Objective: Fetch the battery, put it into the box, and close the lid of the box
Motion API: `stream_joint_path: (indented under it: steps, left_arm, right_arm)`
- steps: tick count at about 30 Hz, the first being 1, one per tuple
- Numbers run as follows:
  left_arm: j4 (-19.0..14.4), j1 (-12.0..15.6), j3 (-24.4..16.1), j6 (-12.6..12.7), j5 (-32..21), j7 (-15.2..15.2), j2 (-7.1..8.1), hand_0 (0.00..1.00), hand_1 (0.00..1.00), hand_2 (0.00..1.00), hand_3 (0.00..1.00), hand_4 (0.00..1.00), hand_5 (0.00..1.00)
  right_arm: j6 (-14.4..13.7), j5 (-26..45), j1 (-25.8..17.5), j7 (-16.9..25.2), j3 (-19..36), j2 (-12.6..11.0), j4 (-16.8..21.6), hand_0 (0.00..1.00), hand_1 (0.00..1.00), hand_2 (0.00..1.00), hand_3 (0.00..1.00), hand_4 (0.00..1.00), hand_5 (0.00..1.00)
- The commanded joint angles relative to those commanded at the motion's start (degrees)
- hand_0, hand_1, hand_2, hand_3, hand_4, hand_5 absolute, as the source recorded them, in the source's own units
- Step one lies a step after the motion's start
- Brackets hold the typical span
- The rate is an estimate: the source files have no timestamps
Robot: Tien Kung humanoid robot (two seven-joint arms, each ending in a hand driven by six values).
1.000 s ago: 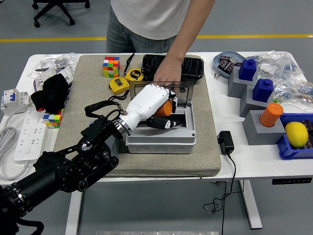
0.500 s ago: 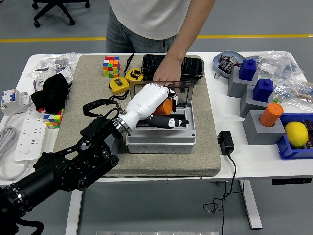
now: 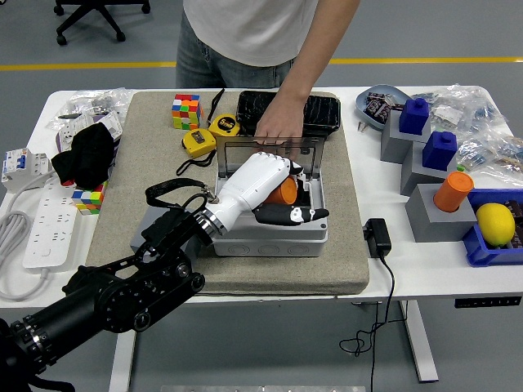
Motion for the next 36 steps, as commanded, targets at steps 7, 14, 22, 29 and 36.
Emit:
stream_joint_path:
  steps: [7,14,22,29,36]
  left_arm:
    - [1.8,-0.2,-0.1,0.4,-0.3,-0.5,-0.42,0.04,0.002,0.002,0.027,0.955,0.819]
    - [3.6,-0.3,0.0,1.1,-0.4,-1.3,-0.84,0.041,0.002,0.002,0.027,0.956,0.831]
    - [4.1,-0.4,0.1,1.1,-0.4,-2.0,-0.99,0.042,0.002,0.002,0.028,0.954,0.838]
    - [3.9,-0.5,-0.5,0.8,0.8,-2.5,-0.85,0.126,0.117,0.133,0.154,0.967,0.919]
    - [3.7,-0.5,-1.2,0.0,1.8,-2.7,-0.81,0.224,0.352,0.275,0.34,0.973,0.924]
  right_arm:
    - [0.0,-0.1,-0.1,-0.1,0.0,-0.1,0.0,0.974,0.783,0.747,0.796,0.998,0.998]
    - [0.0,0.0,-0.2,-0.1,-0.1,-0.1,0.0,0.974,0.783,0.746,0.796,0.998,0.998]
    - [0.1,0.2,0.0,0.0,-0.2,-0.1,0.0,0.974,0.783,0.746,0.796,0.998,0.998]
    - [0.1,0.1,0.0,0.0,-0.1,-0.1,0.0,0.973,0.783,0.747,0.796,0.998,0.998]
    - [0.1,0.0,0.0,0.0,0.1,0.0,0.0,0.974,0.782,0.747,0.795,0.998,0.998]
